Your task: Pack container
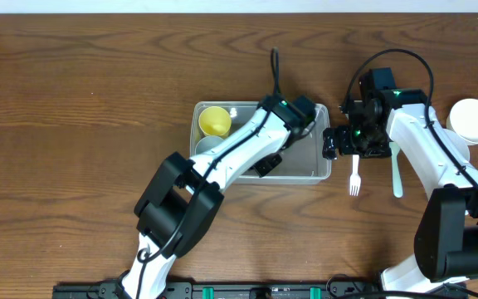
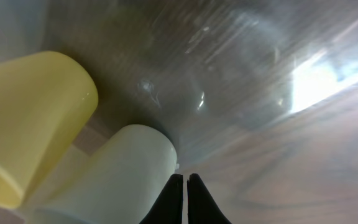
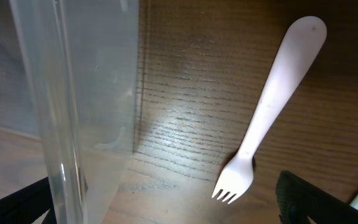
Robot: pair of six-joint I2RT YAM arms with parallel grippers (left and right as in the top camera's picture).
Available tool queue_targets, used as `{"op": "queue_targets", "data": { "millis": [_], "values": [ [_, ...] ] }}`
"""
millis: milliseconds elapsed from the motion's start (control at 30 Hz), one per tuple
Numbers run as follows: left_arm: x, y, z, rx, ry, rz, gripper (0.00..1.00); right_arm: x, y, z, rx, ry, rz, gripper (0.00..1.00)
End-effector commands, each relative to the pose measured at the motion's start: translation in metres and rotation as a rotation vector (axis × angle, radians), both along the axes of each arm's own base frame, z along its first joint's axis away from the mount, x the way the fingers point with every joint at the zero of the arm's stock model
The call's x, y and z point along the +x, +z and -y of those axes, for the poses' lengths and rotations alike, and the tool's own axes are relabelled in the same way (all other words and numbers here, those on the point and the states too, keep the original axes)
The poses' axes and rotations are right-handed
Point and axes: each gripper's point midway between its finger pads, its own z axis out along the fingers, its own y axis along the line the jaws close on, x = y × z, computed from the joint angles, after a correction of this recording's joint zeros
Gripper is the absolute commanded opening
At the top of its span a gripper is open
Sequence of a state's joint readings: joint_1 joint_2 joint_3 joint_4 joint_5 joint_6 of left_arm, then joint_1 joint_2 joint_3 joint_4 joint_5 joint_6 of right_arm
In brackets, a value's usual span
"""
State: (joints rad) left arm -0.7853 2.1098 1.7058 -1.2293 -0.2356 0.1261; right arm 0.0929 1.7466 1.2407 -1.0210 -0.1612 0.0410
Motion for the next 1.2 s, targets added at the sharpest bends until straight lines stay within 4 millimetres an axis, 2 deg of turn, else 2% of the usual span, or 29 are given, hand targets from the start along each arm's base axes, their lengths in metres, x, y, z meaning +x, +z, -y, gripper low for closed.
{"op": "queue_targets", "data": {
  "millis": [0,100,233,333,467,600,633,733,767,833,900,967,1167],
  "values": [
    [0.008,0.034,0.006,-0.067,0.028,0.089,0.07,0.004,0.001,0.002,-0.026,0.009,0.009,0.99],
    [0.01,0.055,0.005,-0.11,0.035,0.131,0.07,0.004,0.001,0.003,-0.029,0.008,0.01,0.99],
    [0.014,0.1,-0.006,-0.195,0.065,0.221,0.1,0.01,0.005,0.002,-0.027,0.008,0.037,0.99],
    [0.02,0.139,-0.028,-0.27,0.137,0.31,0.16,0.023,0.024,0.002,-0.025,0.006,0.104,0.99],
    [0.028,0.185,-0.074,-0.345,0.263,0.431,0.27,0.047,0.076,0.004,-0.041,-0.001,0.245,0.99],
    [0.035,0.22,-0.141,-0.405,0.535,0.566,0.45,0.065,0.146,0.023,-0.142,-0.034,0.399,0.99],
    [0.035,0.227,-0.159,-0.422,0.615,0.594,0.5,0.067,0.164,0.03,-0.177,-0.051,0.432,0.99],
    [0.034,0.234,-0.192,-0.502,0.78,0.607,0.69,0.073,0.205,0.053,-0.273,-0.125,0.51,0.99],
    [0.034,0.235,-0.2,-0.533,0.826,0.598,0.74,0.075,0.215,0.06,-0.29,-0.143,0.532,0.99],
    [0.034,0.234,-0.21,-0.599,0.882,0.565,0.79,0.078,0.226,0.073,-0.3,-0.176,0.559,0.99],
    [0.034,0.231,-0.217,-0.65,0.927,0.537,0.8,0.08,0.223,0.087,-0.303,-0.187,0.55,0.99],
    [0.033,0.228,-0.224,-0.674,0.962,0.521,0.82,0.083,0.209,0.096,-0.287,-0.17,0.506,0.99],
    [0.033,0.222,-0.231,-0.673,0.994,0.504,0.85,0.099,0.13,0.125,-0.277,-0.172,0.288,0.99]
  ]
}}
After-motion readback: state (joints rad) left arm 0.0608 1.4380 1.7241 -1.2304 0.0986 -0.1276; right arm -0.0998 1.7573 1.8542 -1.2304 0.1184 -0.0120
